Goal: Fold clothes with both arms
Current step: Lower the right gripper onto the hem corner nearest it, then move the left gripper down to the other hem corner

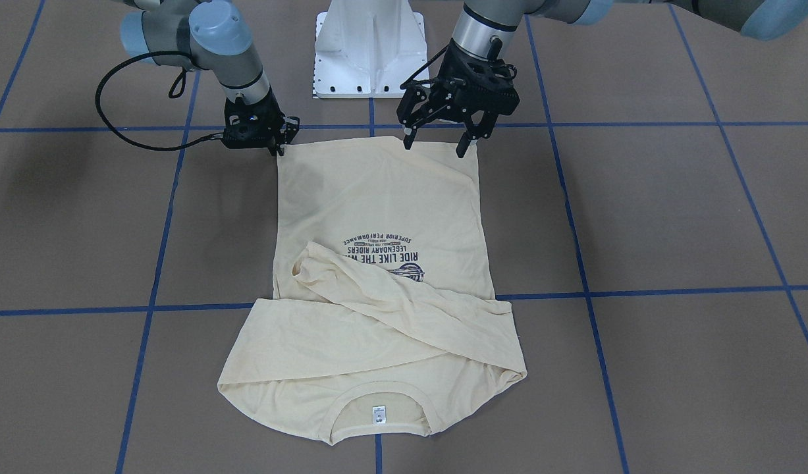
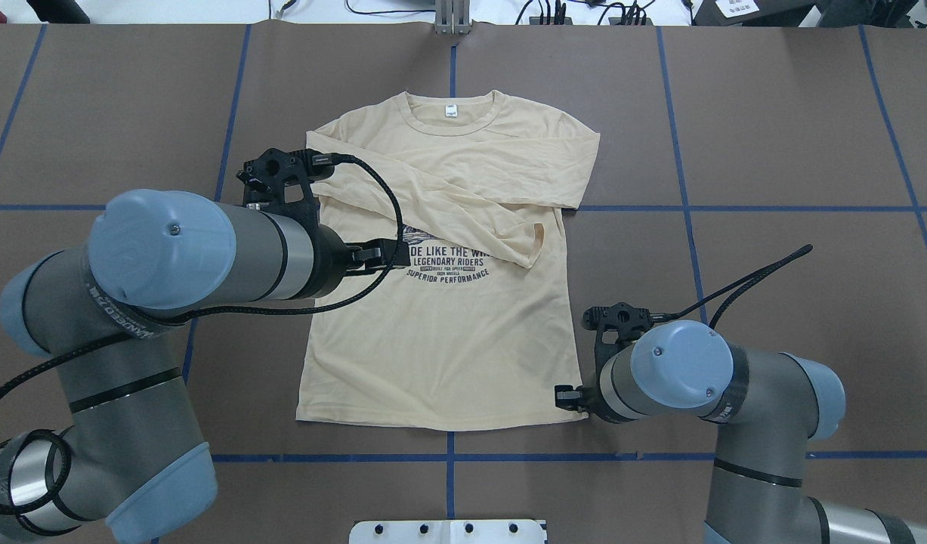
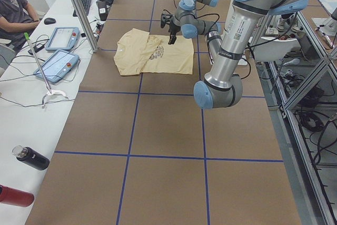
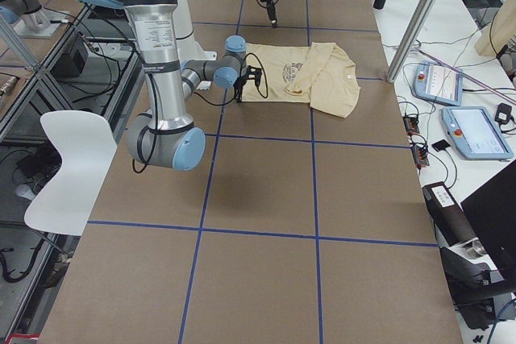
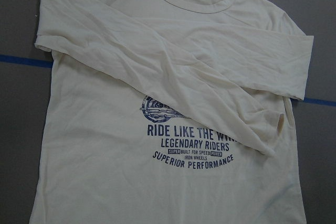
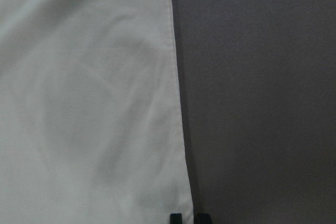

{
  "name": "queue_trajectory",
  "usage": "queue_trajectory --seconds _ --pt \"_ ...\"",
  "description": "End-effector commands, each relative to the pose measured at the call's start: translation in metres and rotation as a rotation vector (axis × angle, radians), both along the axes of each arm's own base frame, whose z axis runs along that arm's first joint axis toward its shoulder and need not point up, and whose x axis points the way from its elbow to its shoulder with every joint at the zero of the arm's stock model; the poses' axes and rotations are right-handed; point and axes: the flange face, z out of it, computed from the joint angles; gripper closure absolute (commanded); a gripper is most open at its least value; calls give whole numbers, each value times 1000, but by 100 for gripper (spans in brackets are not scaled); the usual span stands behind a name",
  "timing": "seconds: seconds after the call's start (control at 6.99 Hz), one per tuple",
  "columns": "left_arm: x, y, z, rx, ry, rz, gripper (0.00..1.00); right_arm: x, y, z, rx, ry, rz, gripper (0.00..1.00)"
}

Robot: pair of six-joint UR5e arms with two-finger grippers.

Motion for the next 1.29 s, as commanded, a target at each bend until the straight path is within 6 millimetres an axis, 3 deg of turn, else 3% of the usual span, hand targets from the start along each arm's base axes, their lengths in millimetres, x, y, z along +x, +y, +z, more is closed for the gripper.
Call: queue_trajectory --seconds 0.0,0.57,0.86,1.14 --pt "-1 -1 1 -1 -1 -1 0 1 0 -3 2 -6 -1 100" --pt "4 4 26 -33 -40 2 0 19 1 -34 23 -73 10 100" --pt "31 39 73 -128 -99 38 1 20 0 -35 14 -78 28 100" --pt "47 58 104 -152 -156 27 1 26 -11 -35 11 -81 47 100"
